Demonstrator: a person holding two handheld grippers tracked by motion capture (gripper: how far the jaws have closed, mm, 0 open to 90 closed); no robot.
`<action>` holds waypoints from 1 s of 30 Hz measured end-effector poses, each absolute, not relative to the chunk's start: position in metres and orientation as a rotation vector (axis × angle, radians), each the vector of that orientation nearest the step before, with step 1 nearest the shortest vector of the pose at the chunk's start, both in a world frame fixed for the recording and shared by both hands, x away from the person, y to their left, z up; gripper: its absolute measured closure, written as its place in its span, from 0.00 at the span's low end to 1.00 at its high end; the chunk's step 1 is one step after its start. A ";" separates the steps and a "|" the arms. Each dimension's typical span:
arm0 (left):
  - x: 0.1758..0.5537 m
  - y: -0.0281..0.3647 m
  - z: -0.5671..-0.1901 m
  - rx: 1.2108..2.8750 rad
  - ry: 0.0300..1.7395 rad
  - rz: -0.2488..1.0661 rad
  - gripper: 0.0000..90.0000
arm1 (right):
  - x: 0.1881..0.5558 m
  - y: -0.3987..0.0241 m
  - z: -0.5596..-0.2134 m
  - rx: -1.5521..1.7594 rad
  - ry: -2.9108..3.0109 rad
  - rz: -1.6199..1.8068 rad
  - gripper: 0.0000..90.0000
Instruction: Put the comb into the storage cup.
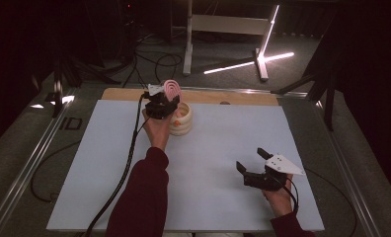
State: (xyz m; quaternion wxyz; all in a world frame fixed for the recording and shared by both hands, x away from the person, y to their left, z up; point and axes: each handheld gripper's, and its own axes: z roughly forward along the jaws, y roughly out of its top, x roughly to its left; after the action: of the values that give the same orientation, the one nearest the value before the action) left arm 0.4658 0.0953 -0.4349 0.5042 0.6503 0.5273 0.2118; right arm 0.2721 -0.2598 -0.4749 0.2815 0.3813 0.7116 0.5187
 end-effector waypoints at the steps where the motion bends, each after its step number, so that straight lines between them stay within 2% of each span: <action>1: 0.466 0.095 -0.435 1.570 1.274 0.512 0.71 | 0.272 -0.260 -0.475 1.021 1.907 1.389 0.10; 13: 0.466 0.094 -0.434 1.615 1.265 0.549 0.69 | 0.272 -0.259 -0.475 1.019 1.905 1.389 0.10; 30: 0.471 0.107 -0.437 1.669 1.332 0.566 0.62 | 0.272 -0.259 -0.475 1.020 1.906 1.388 0.10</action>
State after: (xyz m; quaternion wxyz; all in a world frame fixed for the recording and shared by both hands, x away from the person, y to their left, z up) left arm 0.4711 0.1074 -0.4370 0.4496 0.6748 0.5386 0.2289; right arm 0.2721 -0.2588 -0.4749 0.2821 0.3810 0.7118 0.5183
